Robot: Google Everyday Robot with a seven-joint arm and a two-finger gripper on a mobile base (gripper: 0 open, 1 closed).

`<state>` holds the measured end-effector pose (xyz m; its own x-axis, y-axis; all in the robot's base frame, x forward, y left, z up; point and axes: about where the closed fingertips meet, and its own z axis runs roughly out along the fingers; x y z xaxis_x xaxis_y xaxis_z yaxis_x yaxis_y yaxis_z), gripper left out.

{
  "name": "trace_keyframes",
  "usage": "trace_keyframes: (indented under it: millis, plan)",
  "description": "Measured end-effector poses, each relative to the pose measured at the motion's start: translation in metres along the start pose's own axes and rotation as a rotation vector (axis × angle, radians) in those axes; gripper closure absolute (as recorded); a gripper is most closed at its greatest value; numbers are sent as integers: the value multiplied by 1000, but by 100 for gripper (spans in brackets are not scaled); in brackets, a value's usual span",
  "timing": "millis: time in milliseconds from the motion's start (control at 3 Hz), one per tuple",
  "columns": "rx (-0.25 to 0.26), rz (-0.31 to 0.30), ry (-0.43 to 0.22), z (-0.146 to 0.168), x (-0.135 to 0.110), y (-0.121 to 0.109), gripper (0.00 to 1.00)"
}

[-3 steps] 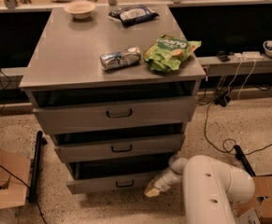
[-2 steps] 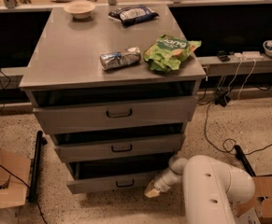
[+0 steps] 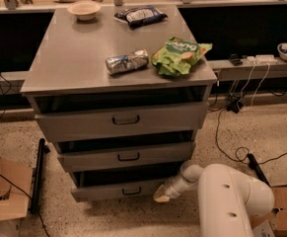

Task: Close bottom drawer

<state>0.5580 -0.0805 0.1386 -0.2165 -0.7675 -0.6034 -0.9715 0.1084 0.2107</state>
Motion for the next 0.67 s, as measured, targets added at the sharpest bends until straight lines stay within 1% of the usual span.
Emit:
trace_keyframes:
  millis: [333,667]
  plan:
    - [49,-33,-11,-10,-8,-19,100]
    - [71,-47,-17,-15,-12,-28,100]
